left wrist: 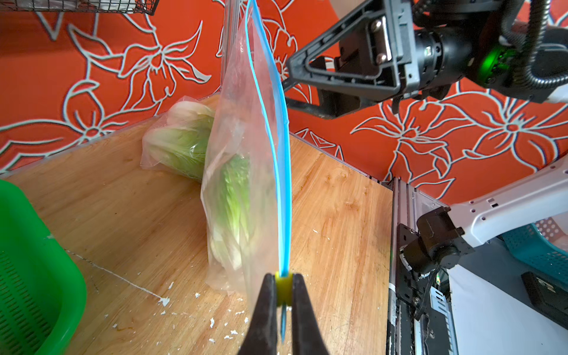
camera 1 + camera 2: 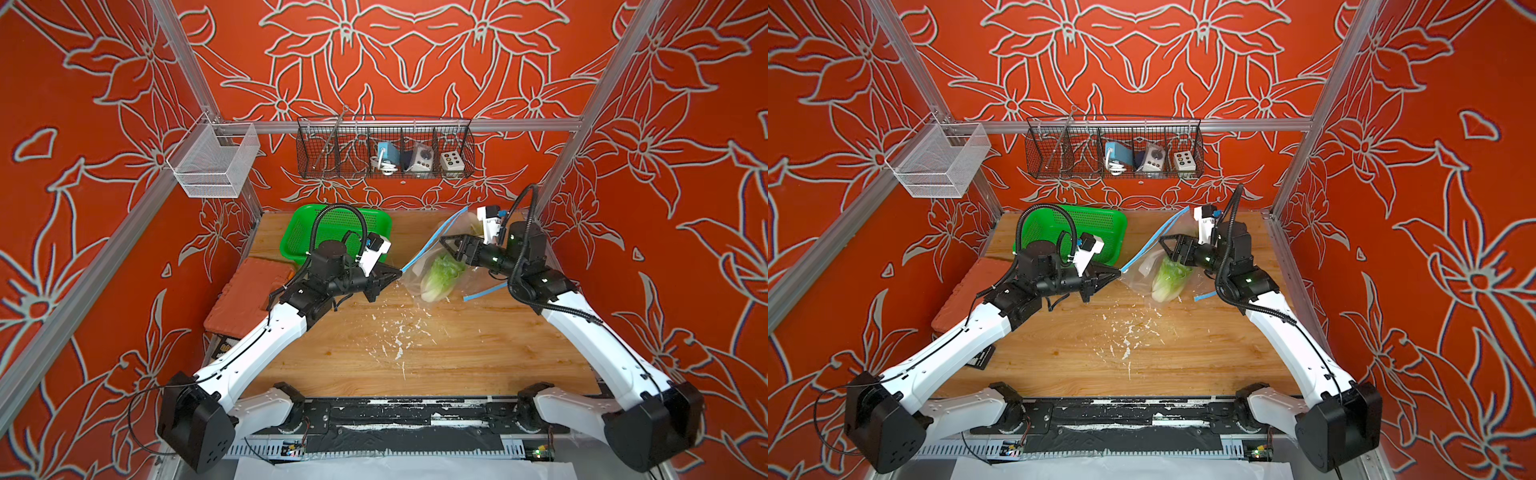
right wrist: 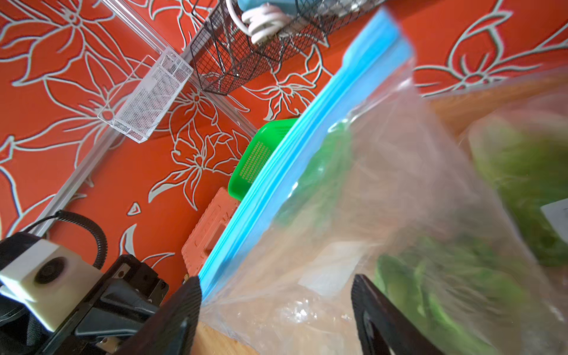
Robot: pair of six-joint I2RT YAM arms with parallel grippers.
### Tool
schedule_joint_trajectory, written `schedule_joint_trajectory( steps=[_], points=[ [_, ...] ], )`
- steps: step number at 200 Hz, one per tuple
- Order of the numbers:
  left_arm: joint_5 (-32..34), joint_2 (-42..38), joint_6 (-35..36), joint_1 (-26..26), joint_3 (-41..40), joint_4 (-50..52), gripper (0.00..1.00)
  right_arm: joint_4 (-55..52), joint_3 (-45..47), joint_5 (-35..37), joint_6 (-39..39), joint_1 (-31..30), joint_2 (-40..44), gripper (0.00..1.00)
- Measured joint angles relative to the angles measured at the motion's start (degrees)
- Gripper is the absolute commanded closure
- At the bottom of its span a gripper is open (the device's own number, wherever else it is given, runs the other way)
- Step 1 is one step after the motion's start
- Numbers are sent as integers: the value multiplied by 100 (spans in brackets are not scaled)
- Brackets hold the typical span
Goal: Open the zip-top bag and take out the chinese cabbages
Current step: Open the zipper of the food storage bag at the center of the board.
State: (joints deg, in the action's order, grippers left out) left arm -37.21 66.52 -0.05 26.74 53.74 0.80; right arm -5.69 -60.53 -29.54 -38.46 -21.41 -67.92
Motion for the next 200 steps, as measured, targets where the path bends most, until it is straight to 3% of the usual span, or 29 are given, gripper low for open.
schedule_joint_trajectory(
  steps=[32,109,129,168,200],
  points=[
    [-4,0,46,17,0,4,94,-79,-181,57,-15,-127,-195,26],
    [-42,61,179,26,0,15,94,-330,-496,160,-190,-153,-428,23],
    [-42,83,201,26,0,20,94,-391,-498,164,-214,-153,-450,26],
    [-39,90,225,26,0,22,94,-573,-533,170,-299,-153,-490,52],
    [-42,90,225,26,0,22,94,-680,-551,251,-332,-153,-490,81]
  ],
)
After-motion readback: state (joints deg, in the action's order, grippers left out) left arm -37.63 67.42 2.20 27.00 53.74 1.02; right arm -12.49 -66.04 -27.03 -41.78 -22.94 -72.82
